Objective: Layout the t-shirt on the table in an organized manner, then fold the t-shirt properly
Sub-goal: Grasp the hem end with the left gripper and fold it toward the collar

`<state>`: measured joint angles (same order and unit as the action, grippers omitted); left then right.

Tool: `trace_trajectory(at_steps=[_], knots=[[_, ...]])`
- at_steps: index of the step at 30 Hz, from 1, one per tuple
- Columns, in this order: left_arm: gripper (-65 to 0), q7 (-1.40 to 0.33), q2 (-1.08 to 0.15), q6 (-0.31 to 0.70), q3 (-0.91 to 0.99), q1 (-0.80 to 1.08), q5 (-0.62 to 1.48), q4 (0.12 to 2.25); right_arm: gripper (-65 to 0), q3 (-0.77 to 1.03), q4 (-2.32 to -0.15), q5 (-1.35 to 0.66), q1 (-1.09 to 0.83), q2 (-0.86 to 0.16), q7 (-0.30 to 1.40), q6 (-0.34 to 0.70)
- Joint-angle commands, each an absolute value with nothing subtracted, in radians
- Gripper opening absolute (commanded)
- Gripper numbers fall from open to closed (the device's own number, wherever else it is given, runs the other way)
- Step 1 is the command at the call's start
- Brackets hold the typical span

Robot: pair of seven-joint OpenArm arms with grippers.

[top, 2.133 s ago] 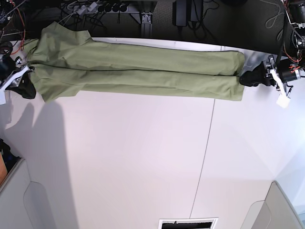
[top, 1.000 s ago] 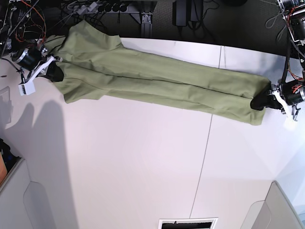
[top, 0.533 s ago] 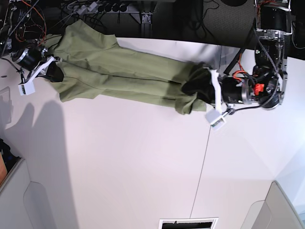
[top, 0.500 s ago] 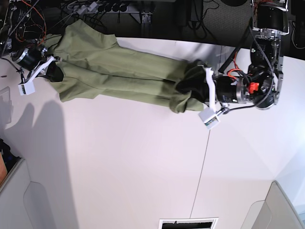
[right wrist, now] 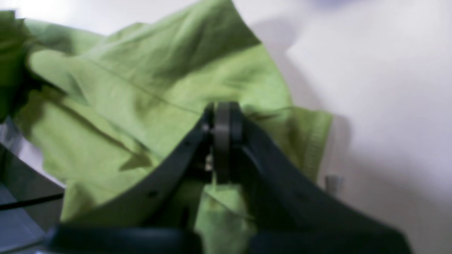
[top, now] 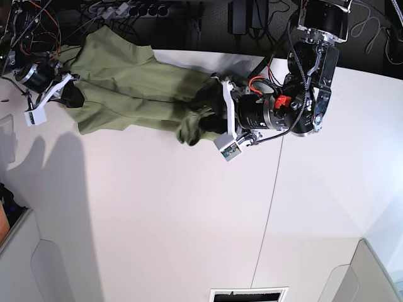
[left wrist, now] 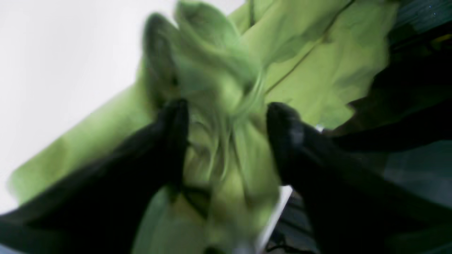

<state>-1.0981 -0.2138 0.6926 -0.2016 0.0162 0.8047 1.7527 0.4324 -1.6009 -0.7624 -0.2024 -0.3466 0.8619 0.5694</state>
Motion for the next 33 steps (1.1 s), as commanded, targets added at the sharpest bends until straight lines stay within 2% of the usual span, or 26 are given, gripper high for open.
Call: trace_trajectory(at_steps=[1,2,4,9,14,16,19,28,33], knots=[[-25.6,-1.074,-0.214,0.698,-0.199,-0.002,0.862,1.768,-49.6,0.443,-1.641,-0.802,-0.194,-0.363,0.852,0.573],[-25.6,-1.074,-0.214,0.698,-0.199,-0.002,0.902,1.768,-42.2,0.446,-1.665,-0.816,-0.194,-0.363,0.863,0.573],[-25.6,-1.074,-0.214,0.698,-0.199,-0.002,0.991,1.768,-34.9,0.457,-1.724,-0.825,-0.195,-0.363,0.869,0.573],[-25.7,-1.082,-0.212,0.698,-0.193,-0.003,1.066,1.773,-34.4,0.522,-1.852,-0.789,-0.195,-0.363,0.891,0.564],[-25.7,-1.104,-0.217,0.698,-0.1,-0.002,1.098,1.814,-34.3,0.624,-1.827,-0.712,-0.198,-0.364,0.909,0.561],[-25.7,-1.111,-0.22,0.698,-0.045,-0.002,1.099,1.821,-31.0,0.642,-1.787,-0.711,-0.198,-0.368,0.944,0.561],[-25.7,-1.135,-0.253,0.698,0.017,0.006,1.097,1.82,-27.1,0.641,-1.721,-0.719,-0.217,-0.368,0.968,0.562],[-25.7,-1.107,-0.351,0.698,0.075,0.104,1.004,1.787,-27.1,0.569,-1.623,-0.801,-0.284,-0.361,0.965,0.565],[-25.7,-1.084,-0.371,0.698,0.092,0.134,0.937,1.738,-27.2,0.502,-1.623,-0.801,-0.282,-0.314,0.955,0.565]])
